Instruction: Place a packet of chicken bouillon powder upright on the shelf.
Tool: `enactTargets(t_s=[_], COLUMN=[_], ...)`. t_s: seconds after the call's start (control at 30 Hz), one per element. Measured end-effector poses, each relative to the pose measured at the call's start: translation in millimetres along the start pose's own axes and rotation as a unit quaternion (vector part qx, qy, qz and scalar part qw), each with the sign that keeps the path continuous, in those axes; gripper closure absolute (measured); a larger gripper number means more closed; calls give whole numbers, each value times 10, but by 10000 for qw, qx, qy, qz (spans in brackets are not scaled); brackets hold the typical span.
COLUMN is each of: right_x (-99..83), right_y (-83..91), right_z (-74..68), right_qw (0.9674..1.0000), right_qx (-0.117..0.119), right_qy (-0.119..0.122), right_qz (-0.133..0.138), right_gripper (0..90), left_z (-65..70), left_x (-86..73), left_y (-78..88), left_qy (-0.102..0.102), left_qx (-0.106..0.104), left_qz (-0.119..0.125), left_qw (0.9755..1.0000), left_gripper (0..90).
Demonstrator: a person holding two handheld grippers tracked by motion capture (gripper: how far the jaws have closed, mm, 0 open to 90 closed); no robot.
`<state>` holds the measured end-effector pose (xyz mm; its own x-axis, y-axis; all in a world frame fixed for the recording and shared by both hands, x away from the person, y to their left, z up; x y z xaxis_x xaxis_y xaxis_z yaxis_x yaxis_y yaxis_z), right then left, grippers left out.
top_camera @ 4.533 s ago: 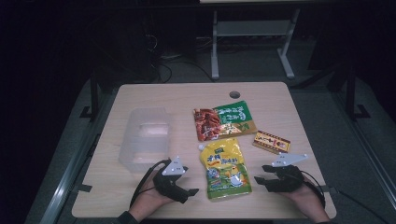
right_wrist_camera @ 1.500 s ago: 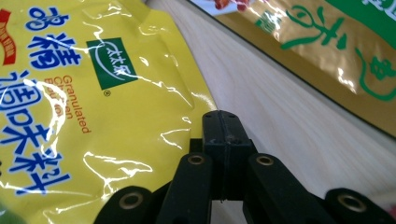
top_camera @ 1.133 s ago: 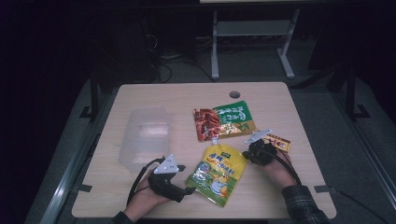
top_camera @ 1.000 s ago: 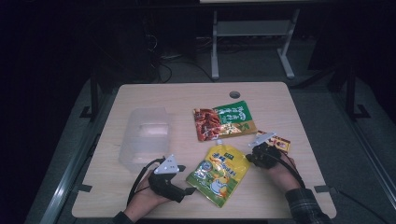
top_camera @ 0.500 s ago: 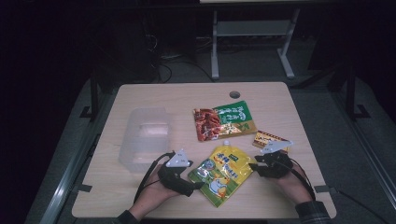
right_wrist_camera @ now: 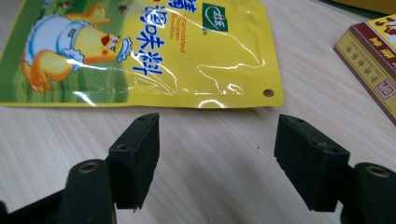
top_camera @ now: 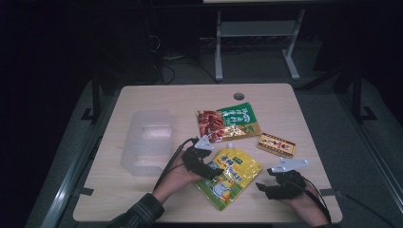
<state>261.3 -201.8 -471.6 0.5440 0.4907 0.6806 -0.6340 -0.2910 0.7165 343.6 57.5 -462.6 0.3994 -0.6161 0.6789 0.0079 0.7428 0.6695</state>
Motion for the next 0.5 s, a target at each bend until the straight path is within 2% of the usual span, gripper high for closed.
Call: enactTargets(t_s=[0.2, 0.3, 0.37, 0.47, 0.5], right_x=[10, 9, 10, 14, 18], right_y=[-12, -8, -2, 15, 19], right_z=[15, 30, 34, 33, 33], right_qw=[10000, 9999, 9999, 9999, 9998], right_qx=[2, -27, -66, -107, -117], right_qy=[-34, -59, -48, -42, -45], right_qz=[55, 87, 97, 121, 140], right_gripper=[305, 304, 305, 310, 313], left_z=[-163, -214, -228, -212, -193], left_x=[62, 39, 22, 21, 23], left_y=[-190, -254, -275, -272, -281], left_qy=[154, 343, 379, 181, 175], left_qx=[-26, -186, -242, -220, -204], left_qz=[-90, -122, -153, -295, -272], left_qw=[9998, 9992, 9989, 9992, 9993], left_gripper=[140, 143, 155, 186, 214])
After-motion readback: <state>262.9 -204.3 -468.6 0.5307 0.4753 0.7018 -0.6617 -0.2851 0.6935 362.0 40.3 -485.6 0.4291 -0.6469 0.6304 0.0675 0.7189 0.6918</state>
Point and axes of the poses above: each handheld gripper's, and its own axes: y roughly backward along the jaws, x roughly out of its top, z roughly to its right, the point moved 3 cm from there along -y, roughly forward along the jaws, and after that the axes turned 15 degrees about -x, right-handed, at the moved point
